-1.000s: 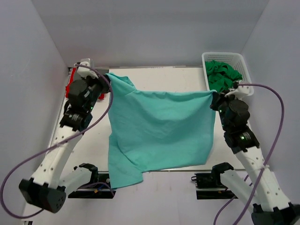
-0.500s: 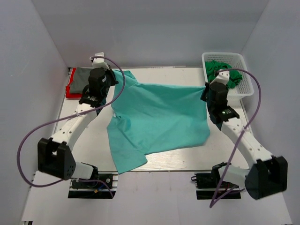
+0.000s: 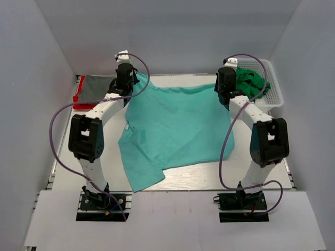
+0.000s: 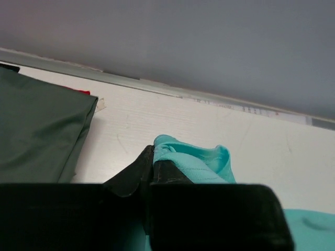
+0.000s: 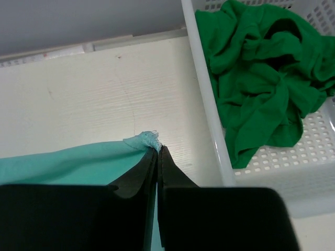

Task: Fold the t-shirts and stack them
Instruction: Flatten out the tshirt

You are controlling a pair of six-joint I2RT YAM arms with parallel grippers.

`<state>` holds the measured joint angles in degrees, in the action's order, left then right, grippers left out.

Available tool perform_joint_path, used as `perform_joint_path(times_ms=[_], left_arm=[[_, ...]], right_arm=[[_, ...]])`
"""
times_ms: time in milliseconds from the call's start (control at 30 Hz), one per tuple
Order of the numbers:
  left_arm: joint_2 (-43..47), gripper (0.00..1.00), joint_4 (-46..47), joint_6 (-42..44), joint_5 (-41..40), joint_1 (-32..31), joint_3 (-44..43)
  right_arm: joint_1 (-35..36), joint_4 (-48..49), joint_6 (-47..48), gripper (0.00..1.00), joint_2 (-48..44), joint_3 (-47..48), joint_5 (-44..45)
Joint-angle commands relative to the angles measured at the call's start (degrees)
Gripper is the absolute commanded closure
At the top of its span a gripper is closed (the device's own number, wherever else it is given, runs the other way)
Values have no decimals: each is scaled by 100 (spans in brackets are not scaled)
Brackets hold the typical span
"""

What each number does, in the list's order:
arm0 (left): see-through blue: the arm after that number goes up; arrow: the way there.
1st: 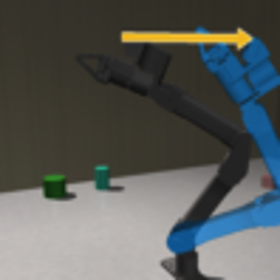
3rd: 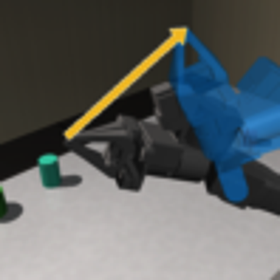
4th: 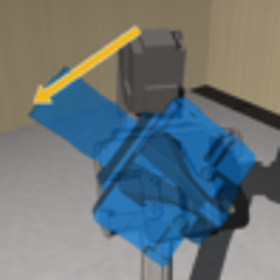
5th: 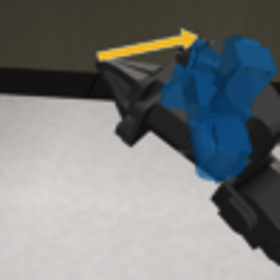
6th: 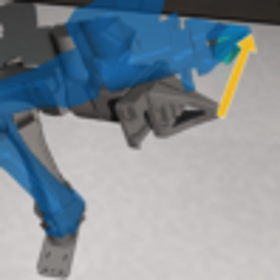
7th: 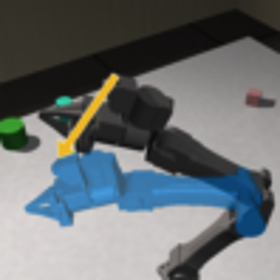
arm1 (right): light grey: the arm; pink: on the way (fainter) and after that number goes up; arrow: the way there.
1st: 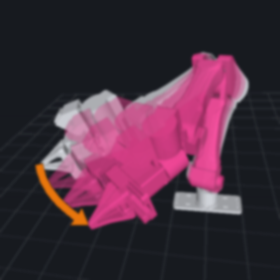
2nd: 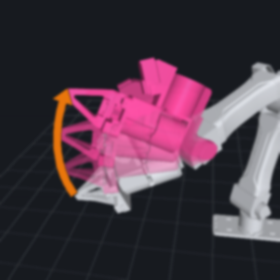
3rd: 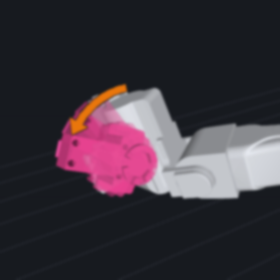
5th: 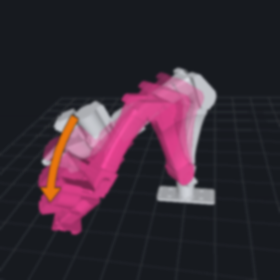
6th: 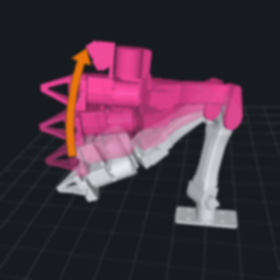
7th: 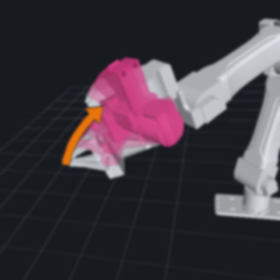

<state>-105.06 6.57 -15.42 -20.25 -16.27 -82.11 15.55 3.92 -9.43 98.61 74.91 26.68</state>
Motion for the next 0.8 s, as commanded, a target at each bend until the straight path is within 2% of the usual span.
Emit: perform_joint_path(times_ms=[0,33,67,100,133,200,267,333,433,600,733,767], left_arm=[[-470,84,29,65,-269,80,-751],[-655,77,-76,65,-269,133,-928],[-1005,66,-138,65,-339,133,-1095],[-1191,19,-304,65,-339,133,-1523],[-1367,1,-453,65,-339,133,-1780],[-1814,0,-1013,13,-191,133,-2632],[-1913,0,-1315,13,-138,133,-3186],[-1809,0,-1386,13,20,133,-3242],[-1318,0,-1203,13,240,133,-2663],[157,0,-1412,-162,505,63,-1371],[1220,0,-1922,-663,1328,1,-238],[1424,0,-2070,-760,1435,1,269]], right_arm=[[-61,47,231,92,553,837,57],[-61,-75,283,85,676,1006,31],[-87,-233,319,83,1095,1164,48],[-87,-330,328,75,1230,1731,22],[-96,-644,380,65,1475,1920,-4],[-79,-1171,389,36,1784,2622,-92],[-70,-1288,450,10,1785,2756,-390],[-52,-1298,477,10,1531,2573,-618],[-35,-1245,407,10,977,2082,-927],[-35,-1393,101,10,-104,1027,-1839],[-26,-1605,-269,10,-1095,104,-2157],[-35,-1605,-331,10,-1194,-220,-2193]])
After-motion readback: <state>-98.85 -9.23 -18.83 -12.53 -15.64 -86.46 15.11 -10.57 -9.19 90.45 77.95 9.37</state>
